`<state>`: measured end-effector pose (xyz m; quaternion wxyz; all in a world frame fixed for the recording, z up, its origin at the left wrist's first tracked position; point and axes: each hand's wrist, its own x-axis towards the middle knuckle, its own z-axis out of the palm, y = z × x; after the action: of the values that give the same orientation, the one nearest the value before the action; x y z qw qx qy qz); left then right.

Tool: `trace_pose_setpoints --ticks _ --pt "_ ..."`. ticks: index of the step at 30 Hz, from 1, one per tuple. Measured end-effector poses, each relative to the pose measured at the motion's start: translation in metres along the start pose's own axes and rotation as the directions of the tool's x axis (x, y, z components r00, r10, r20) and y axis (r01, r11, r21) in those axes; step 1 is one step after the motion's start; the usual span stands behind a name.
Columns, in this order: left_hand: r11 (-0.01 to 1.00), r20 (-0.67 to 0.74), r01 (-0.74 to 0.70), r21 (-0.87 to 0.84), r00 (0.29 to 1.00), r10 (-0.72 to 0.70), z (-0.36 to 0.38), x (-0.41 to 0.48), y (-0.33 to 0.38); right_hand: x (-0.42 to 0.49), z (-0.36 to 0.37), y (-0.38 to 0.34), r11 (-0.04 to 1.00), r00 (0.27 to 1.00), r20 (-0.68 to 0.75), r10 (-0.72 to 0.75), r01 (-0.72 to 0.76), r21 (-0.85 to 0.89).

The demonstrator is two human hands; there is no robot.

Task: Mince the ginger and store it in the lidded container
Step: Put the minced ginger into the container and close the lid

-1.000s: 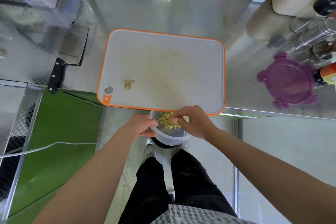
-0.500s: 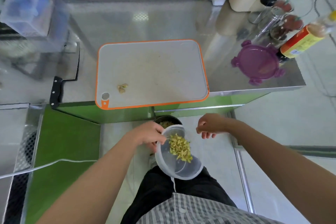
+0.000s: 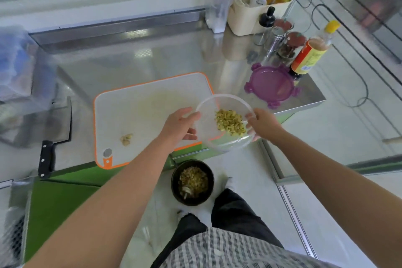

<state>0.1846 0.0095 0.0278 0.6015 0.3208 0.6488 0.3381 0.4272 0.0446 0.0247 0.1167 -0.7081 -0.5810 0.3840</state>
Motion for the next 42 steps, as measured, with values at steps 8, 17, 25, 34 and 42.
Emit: trace_pose_setpoints --ticks 8,17,25,34,42 --pt "0.988 0.045 0.155 -0.012 0.987 -0.155 0.07 0.042 0.021 0.052 -0.024 0.026 0.933 0.987 0.082 0.139 -0.159 0.322" --pt "0.98 -0.197 0.196 -0.038 0.96 -0.2 0.107 0.085 0.035 0.097 -0.053 0.084 0.762 0.98 0.173 -0.099 0.187 -0.621" --pt "0.983 -0.305 0.181 0.015 0.938 -0.168 0.11 0.092 0.038 0.104 -0.066 0.079 0.759 0.928 -0.023 -0.372 0.29 -0.583" --pt "0.985 -0.27 0.171 0.036 0.95 -0.155 0.105 0.088 0.038 0.117 -0.081 0.072 0.835 0.803 -0.336 -0.492 0.326 -0.444" --pt "0.989 -0.213 0.147 0.017 0.967 -0.14 0.12 0.084 0.045 0.105 -0.116 0.039 0.926 0.687 -0.64 -0.344 0.362 -0.109"
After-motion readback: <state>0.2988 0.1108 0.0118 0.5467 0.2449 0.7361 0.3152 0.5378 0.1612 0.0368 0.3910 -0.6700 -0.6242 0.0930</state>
